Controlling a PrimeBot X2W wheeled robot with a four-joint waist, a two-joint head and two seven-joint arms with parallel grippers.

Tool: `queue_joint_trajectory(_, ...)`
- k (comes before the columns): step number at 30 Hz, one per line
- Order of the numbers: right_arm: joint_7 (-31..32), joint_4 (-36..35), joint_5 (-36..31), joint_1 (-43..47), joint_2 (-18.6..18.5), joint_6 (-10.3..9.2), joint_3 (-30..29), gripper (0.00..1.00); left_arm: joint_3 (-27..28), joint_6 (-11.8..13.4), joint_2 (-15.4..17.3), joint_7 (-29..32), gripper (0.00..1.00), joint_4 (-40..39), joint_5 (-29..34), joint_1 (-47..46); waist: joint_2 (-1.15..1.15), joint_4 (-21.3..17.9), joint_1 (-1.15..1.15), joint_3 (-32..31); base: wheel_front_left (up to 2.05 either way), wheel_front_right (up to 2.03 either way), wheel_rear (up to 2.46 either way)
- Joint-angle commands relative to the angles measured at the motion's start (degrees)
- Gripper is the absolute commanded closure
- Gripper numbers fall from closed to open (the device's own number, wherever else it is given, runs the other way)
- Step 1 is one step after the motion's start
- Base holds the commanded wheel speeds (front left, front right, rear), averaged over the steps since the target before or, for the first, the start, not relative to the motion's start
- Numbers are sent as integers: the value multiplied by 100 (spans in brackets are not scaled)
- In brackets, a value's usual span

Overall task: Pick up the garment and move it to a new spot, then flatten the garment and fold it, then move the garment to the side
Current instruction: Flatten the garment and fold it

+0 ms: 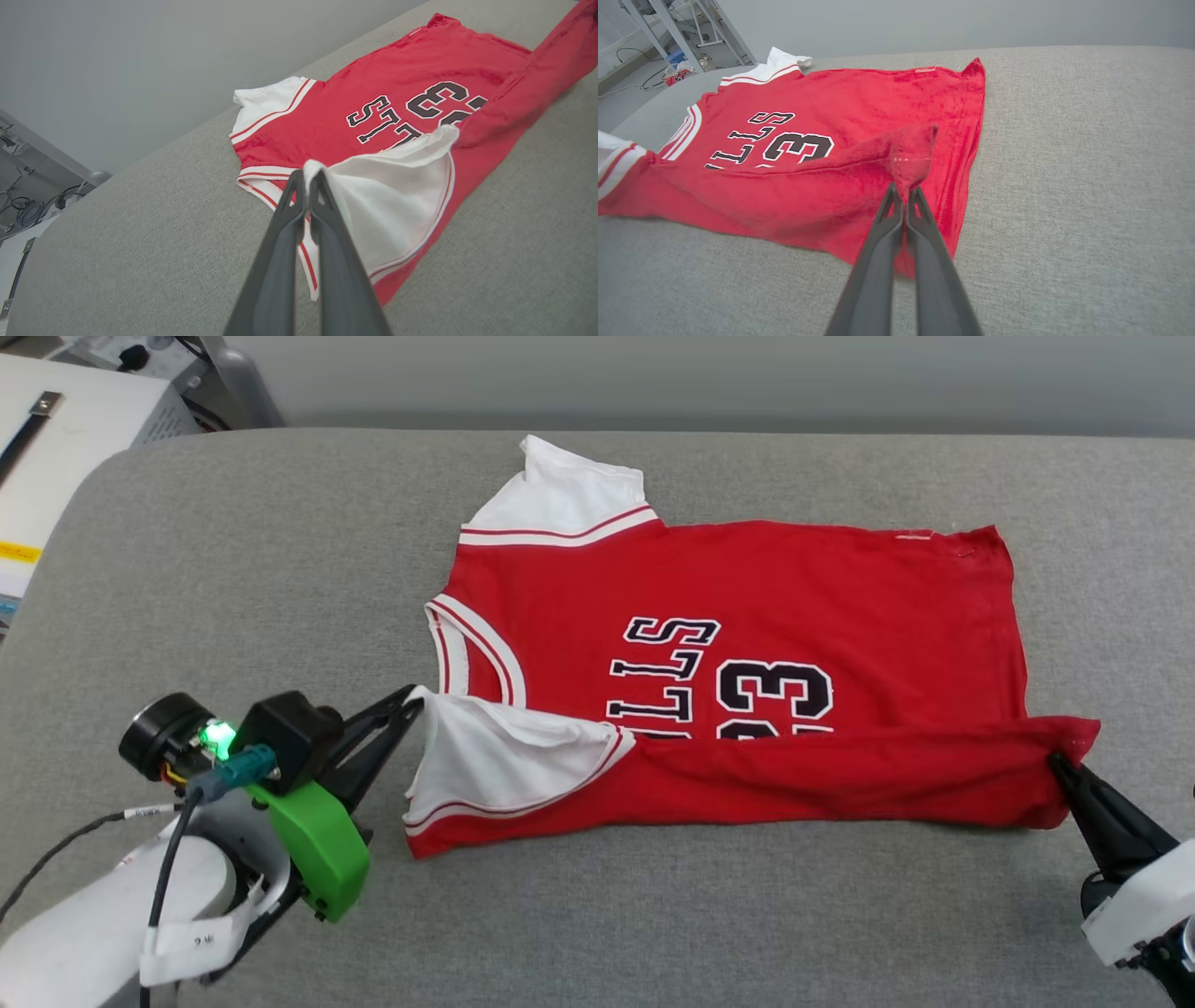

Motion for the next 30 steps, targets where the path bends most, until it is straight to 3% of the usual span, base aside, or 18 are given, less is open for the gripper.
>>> queue_joint_trajectory(1,29,100,-59,-157,60,-5,-28,100,35,-69,-48,48,100,124,-90,-173,0,-158,0,192,0,0,0)
queue_joint_trajectory(11,269,704,-236,-941,413,-5,203,100,-42,-588,-386,299,100,1220,-31,-823,0,-389,0,448,0,0,0)
queue_joint_trajectory(22,437,1279,-264,-1568,558,-5,538,100,-223,-909,-809,409,100,2353,32,-1231,0,-549,0,639,0,0,0)
queue_joint_trajectory(23,487,1363,-239,-1592,573,-5,536,100,-226,-911,-843,397,53,2447,43,-1260,0,-552,0,640,0,0,0)
queue_joint_trajectory(24,557,1447,-240,-1627,576,-5,570,82,-225,-885,-893,387,0,2575,55,-1288,0,-552,0,635,0,0,0)
queue_joint_trajectory(25,616,1499,-245,-1647,575,-5,620,26,-229,-881,-940,394,0,2676,40,-1292,0,-552,0,623,0,0,0)
queue_joint_trajectory(26,635,1532,-247,-1676,579,-5,662,0,-249,-889,-992,407,0,2792,29,-1292,0,-552,0,602,0,0,0)
queue_joint_trajectory(30,570,1597,-166,-1739,607,-5,628,0,-158,-807,-1220,233,0,3154,-129,-1218,0,-528,0,440,0,0,0)
